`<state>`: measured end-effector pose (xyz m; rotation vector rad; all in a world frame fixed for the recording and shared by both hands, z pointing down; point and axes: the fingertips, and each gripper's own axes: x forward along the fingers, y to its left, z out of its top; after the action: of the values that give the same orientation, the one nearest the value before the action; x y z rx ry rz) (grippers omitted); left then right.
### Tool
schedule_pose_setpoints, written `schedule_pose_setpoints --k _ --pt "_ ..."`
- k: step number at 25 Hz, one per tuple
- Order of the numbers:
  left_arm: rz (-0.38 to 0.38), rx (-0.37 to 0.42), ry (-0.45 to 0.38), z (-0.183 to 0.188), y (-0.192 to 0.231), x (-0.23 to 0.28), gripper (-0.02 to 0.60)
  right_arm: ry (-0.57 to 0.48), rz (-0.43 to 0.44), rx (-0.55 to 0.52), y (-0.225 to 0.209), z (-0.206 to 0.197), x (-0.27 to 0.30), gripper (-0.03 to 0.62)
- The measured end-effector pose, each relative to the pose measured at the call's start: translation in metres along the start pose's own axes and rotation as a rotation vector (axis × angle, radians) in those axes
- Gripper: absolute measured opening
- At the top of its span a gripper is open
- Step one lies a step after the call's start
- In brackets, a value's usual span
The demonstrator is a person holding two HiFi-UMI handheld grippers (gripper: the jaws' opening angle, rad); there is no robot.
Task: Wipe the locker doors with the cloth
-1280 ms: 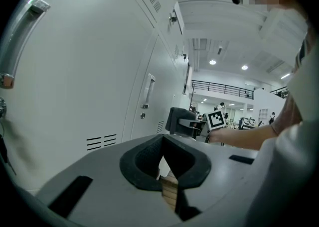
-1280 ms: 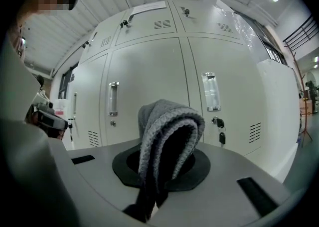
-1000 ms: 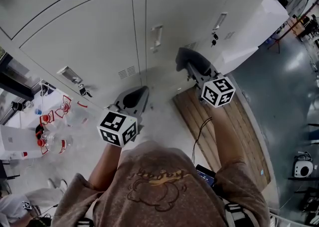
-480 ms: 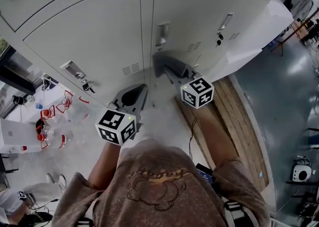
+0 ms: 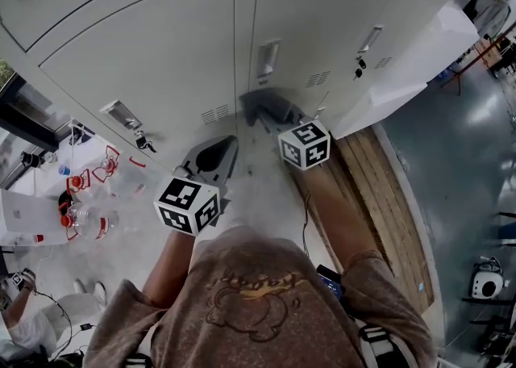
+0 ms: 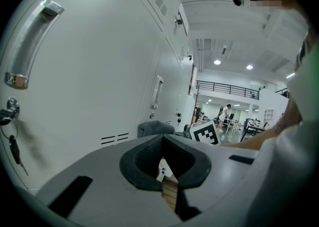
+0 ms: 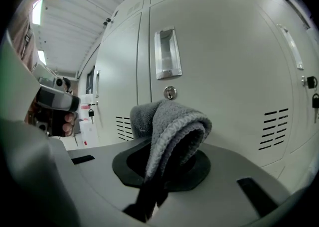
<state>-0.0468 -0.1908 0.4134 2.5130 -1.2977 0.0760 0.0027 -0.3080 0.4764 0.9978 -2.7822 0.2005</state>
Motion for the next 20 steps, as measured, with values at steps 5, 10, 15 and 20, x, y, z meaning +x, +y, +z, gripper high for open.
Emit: schedule_pose_setpoints --k 5,10,15,20 --pt "-0.007 0.002 -0.008 0.003 0.001 0.004 -0.002 -0.001 -0.004 -0.019 -0.002 -0.001 0.004 0.038" --pt "-0.016 0.003 -0.015 0.007 0.0 0.008 -0.002 0.018 -0.018 -0.034 -0.017 -0.001 -0.002 0.038" --pt "-0.019 -0.002 -0.017 0.007 0.001 0.012 -0.002 0.026 -0.08 0.007 -0.051 -0.007 -0.016 0.038" --pt "-0.024 0.0 -0.016 0.008 0.001 0.015 -0.002 0.041 -0.139 0.03 -0.081 -0.012 -0.029 0.038"
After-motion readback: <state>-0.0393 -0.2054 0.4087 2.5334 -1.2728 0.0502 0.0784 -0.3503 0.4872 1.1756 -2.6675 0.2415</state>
